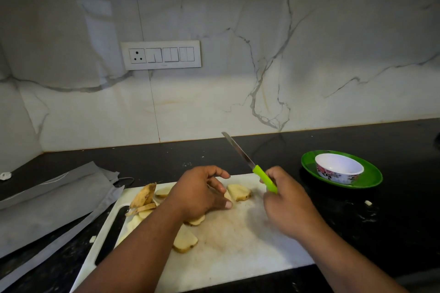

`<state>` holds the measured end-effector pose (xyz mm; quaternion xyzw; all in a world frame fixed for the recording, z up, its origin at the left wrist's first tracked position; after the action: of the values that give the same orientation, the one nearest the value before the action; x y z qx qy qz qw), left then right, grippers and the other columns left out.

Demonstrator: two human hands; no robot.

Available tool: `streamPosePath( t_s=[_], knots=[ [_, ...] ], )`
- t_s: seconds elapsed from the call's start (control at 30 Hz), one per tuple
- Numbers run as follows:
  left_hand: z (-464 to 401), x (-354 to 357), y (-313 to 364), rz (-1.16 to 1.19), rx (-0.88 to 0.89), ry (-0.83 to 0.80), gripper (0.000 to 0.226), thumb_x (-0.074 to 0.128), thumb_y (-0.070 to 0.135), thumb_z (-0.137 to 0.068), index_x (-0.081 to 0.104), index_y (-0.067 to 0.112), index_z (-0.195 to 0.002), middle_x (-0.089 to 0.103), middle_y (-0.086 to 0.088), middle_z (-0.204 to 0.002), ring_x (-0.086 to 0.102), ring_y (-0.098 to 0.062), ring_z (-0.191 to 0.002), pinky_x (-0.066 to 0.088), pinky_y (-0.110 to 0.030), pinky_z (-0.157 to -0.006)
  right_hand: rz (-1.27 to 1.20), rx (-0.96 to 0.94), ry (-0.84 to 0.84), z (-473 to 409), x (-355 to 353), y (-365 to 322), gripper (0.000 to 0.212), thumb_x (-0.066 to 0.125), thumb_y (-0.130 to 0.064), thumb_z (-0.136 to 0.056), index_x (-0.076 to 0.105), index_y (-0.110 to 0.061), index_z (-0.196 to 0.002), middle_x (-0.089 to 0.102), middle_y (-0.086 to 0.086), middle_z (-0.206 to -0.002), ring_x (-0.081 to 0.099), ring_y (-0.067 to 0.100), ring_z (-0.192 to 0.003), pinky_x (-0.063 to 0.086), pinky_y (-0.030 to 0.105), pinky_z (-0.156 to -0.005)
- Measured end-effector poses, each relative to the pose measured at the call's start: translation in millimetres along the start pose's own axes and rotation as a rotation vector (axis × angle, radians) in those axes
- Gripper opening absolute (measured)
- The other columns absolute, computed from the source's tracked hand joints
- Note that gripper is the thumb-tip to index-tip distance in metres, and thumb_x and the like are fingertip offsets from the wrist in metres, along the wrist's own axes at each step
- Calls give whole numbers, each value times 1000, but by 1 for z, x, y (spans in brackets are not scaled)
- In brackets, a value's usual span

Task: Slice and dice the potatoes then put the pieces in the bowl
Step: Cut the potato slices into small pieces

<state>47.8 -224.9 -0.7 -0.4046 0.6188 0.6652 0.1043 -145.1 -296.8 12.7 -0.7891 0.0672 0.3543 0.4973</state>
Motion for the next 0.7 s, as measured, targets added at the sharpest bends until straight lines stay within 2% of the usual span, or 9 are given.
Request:
streamPosePath(
  t_s=[0.07, 0.2, 0.27, 0.37, 0.43, 0.53, 0.7],
  knots=[
    [0, 0, 1, -27, 3, 34, 52, 97, 21, -70, 70, 43, -109, 76, 18, -86, 71, -1, -77, 59, -29, -87, 87, 50, -44, -24, 3, -2, 2, 55, -19, -80, 56, -19, -81, 60, 0, -77, 59, 23, -75, 46, 33, -62],
    [1, -4, 4, -122, 13, 108, 49, 97, 30, -70, 71, 43, -110, 73, 20, -87, 68, 3, -81, 57, -25, -86, 262, 137, -152, -63, 19, 2, 24, 65, -36, -68, 61, -12, -67, 61, 1, -64, 63, 21, -62, 45, 27, -53],
    [2, -7, 4, -168, -6, 141, 50, 97, 39, -68, 71, 40, -110, 72, 18, -90, 67, 2, -86, 56, -24, -84, 291, 130, -177, -74, 27, 5, 22, 65, -33, -65, 58, -12, -62, 57, 1, -60, 57, 21, -56, 42, 26, -51],
    [-1, -4, 0, -159, -30, 113, 43, 95, 39, -72, 69, 38, -106, 76, 17, -81, 70, 2, -84, 58, -29, -88, 239, 98, -172, -81, 32, 15, 19, 64, -24, -61, 52, -11, -54, 46, -1, -49, 47, 20, -50, 35, 26, -47],
    [-3, 0, 0, -161, -28, 74, 38, 91, 34, -78, 68, 40, -107, 76, 23, -78, 70, 6, -84, 57, -30, -92, 195, 91, -166, -85, 33, 24, 17, 65, -23, -63, 60, -7, -62, 48, 1, -48, 49, 19, -51, 39, 28, -49],
    [-4, 1, 0, -164, -21, 50, 41, 88, 29, -83, 68, 42, -116, 75, 27, -80, 69, 11, -84, 56, -29, -95, 142, 51, -186, -85, 36, 30, 20, 68, -26, -71, 71, -7, -77, 59, 13, -59, 53, 15, -56, 47, 32, -53],
    [-8, 2, -2, -219, -6, 70, 43, 88, 35, -81, 69, 42, -119, 75, 27, -86, 67, 10, -84, 56, -26, -92, 157, -48, -233, -80, 41, 24, 17, 65, -25, -72, 66, -8, -73, 49, -1, -52, 49, 13, -52, 41, 29, -51]
  ],
)
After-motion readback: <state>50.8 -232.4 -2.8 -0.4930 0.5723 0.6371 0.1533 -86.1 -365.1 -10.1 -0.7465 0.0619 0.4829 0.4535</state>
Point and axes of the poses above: each hand's wrist, its own z-axis away from the middle knuckle, its own x-axis out of the palm, y = z × x, the point moved 9 cm from there along -z, towards the middle knuckle
